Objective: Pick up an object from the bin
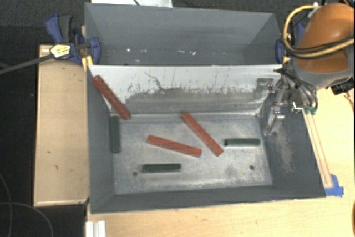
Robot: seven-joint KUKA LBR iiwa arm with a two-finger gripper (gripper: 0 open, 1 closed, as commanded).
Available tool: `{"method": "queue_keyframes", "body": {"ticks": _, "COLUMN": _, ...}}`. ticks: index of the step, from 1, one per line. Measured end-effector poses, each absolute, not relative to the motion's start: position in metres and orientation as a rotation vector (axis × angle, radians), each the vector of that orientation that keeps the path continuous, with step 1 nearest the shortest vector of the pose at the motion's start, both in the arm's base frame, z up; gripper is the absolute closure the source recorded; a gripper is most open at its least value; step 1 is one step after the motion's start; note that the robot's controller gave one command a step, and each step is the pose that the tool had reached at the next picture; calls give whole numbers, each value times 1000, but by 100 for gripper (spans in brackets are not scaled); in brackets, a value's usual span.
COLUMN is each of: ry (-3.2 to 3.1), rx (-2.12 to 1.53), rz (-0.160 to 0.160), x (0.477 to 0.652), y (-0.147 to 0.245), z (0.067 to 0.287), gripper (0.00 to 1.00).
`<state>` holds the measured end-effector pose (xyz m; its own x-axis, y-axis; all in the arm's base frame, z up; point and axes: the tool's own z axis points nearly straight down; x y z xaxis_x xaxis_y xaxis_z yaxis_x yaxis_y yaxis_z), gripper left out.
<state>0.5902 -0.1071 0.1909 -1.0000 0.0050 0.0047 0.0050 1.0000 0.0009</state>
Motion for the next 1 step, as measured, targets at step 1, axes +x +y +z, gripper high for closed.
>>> {"method": "queue_keyframes", "body": {"ticks": 1, "ry": -3134, "rx": -100, "rz": -2, "x": 567, "y": -154, "z": 69, "gripper": 0}}
